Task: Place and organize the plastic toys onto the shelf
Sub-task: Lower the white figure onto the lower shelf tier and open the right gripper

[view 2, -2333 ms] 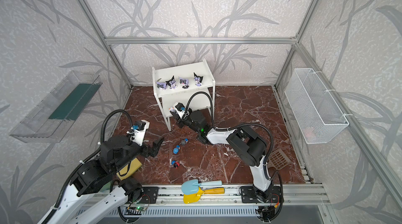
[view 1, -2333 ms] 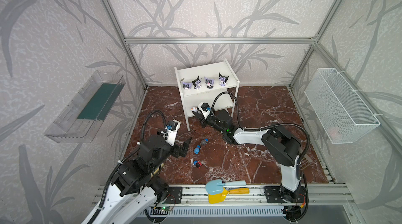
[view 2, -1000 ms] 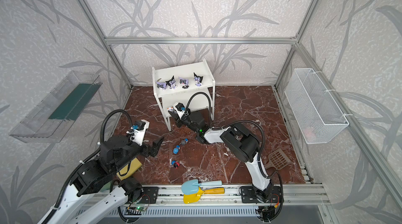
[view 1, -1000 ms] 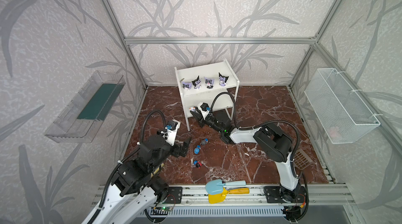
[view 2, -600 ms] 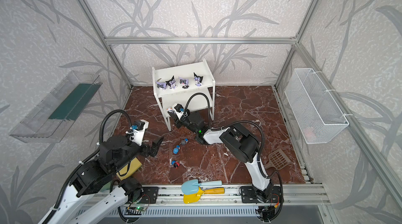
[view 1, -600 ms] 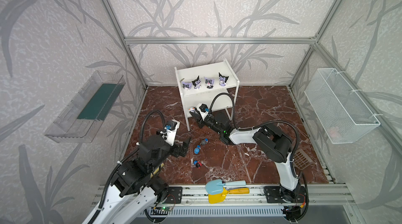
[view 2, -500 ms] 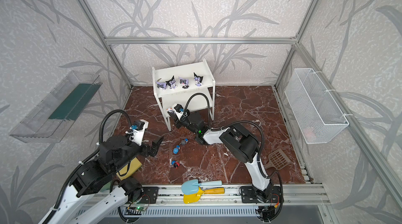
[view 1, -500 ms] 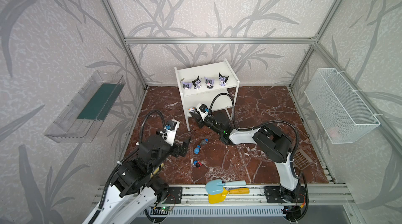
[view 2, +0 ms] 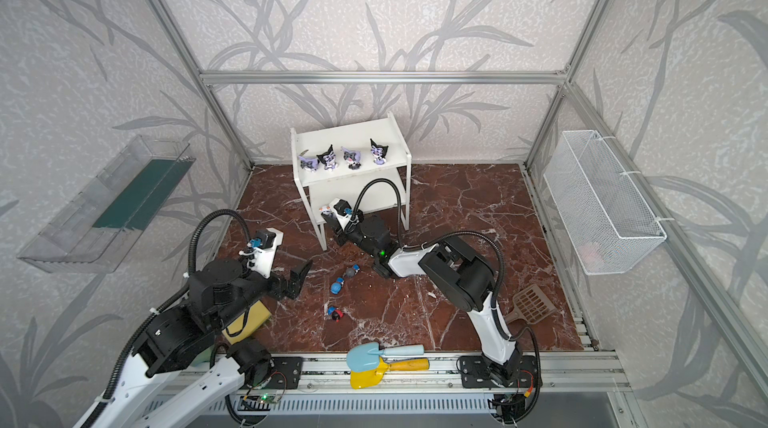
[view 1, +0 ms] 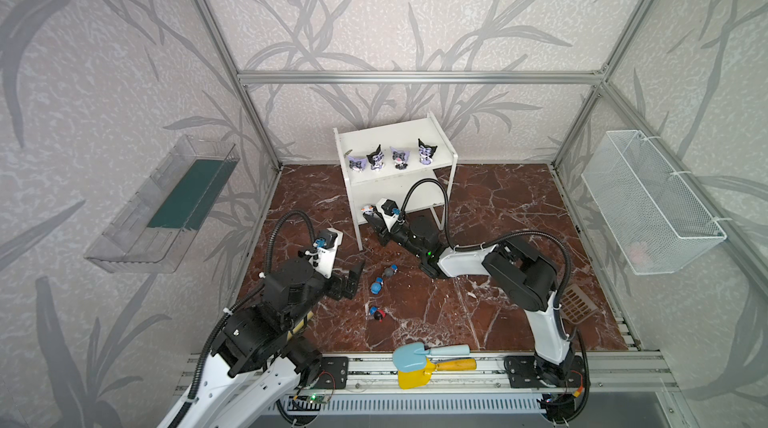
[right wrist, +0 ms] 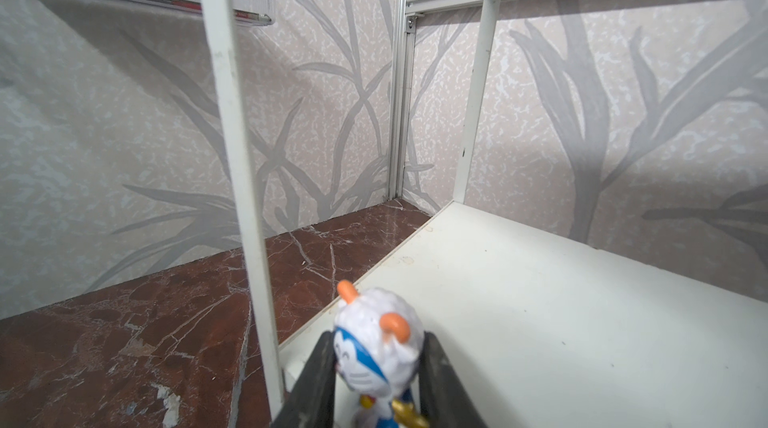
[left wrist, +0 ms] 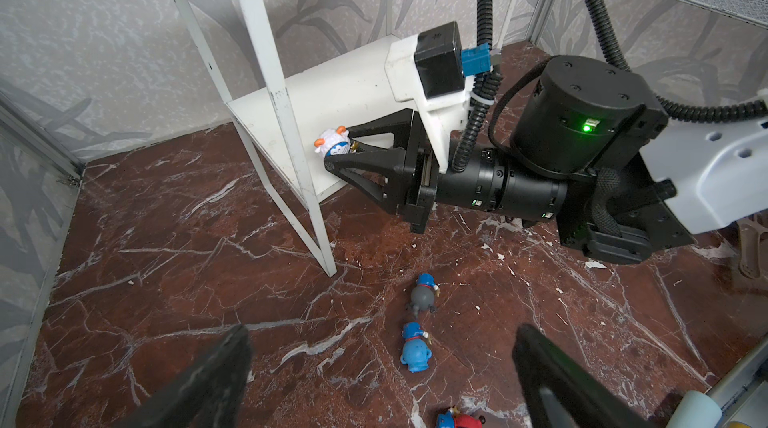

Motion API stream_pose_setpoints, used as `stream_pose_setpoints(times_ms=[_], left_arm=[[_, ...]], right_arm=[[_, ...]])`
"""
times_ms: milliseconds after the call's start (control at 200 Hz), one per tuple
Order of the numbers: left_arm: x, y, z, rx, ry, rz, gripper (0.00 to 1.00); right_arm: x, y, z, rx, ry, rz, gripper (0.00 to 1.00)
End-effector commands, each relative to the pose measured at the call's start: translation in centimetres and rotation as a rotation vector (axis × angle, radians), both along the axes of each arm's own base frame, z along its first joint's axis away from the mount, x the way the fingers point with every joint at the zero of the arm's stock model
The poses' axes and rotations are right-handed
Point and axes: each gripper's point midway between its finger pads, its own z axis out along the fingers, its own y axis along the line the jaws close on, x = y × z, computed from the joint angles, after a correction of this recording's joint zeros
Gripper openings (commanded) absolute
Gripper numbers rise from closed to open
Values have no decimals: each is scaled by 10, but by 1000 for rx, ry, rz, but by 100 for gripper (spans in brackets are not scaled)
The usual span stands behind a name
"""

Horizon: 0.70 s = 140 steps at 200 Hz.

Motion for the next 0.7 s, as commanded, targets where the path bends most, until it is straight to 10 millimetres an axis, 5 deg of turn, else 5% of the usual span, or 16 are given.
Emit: stream_pose_setpoints(times_ms=[0, 695], left_arm=[[1, 1, 0, -7, -9, 6, 99], [1, 0, 0, -8, -7, 3, 99]], right_arm=[[-1, -2, -11, -10, 7, -15, 32], [-2, -4, -17, -18, 14, -16, 37]])
